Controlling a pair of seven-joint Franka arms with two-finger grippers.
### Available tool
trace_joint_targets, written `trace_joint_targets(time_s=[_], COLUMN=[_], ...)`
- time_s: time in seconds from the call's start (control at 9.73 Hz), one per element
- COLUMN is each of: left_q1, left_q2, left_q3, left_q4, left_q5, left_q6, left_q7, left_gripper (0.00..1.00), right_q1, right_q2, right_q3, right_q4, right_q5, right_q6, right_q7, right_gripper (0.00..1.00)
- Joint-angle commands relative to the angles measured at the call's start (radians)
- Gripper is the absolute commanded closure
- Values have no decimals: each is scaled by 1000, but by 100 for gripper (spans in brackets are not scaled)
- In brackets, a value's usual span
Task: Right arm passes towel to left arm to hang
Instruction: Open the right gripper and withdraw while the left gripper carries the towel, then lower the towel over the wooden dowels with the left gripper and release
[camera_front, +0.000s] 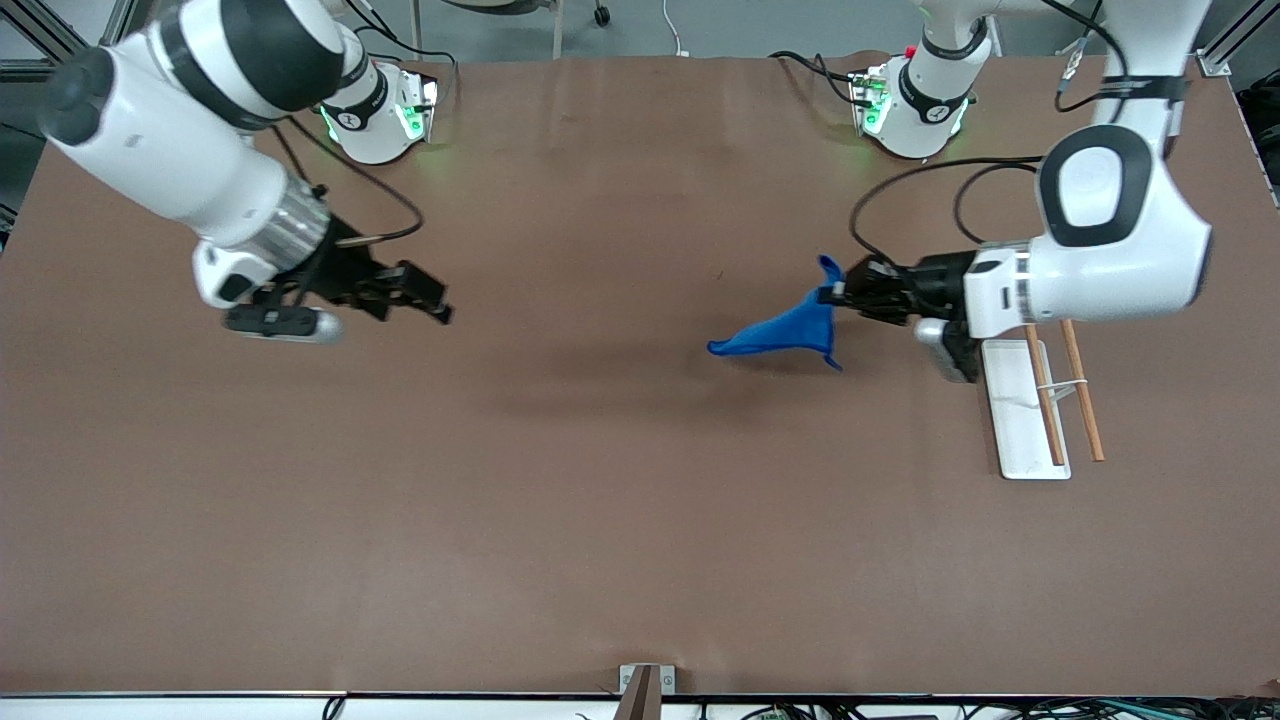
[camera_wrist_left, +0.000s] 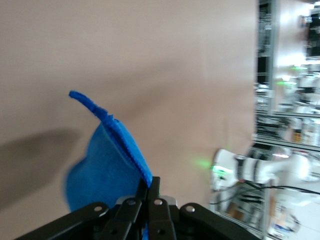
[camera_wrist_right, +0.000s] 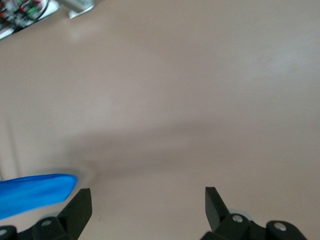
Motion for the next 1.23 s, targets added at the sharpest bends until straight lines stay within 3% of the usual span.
trace_joint_targets(time_s=[0.0, 0.1, 0.31, 0.51, 0.82, 1.03, 1.13], left_q1=[1, -59, -85, -90, -88, -85, -81], left_q2=[-21, -15, 2, 10, 48, 92, 120], left_q3=[132, 231, 322, 421, 549, 612, 635], left_q4=[-10, 5, 67, 79, 79, 79, 82], left_q5=[110, 175, 368, 464, 494, 484, 484], left_q6=[12, 15, 29, 35, 49, 103, 117], left_q7=[-171, -191, -157, -113, 13, 50, 67], left_gripper=[100, 100, 100, 100, 100, 99, 94], right_q1=[-136, -171, -227, -302, -357, -359, -356], right_q2=[-54, -58, -63, -57, -43, -37, -40], right_q3=[18, 18, 17, 18, 15, 15, 17], right_q4=[9, 29, 80, 156, 294, 327, 328], right_q5=[-111, -161, -180, -197, -301, -305, -305], right_q6=[-96, -155, -248, -333, -419, -451, -451], right_q7=[4, -7, -22, -103, -223, -278, -332], right_gripper=[0, 0, 0, 0, 0, 0, 0])
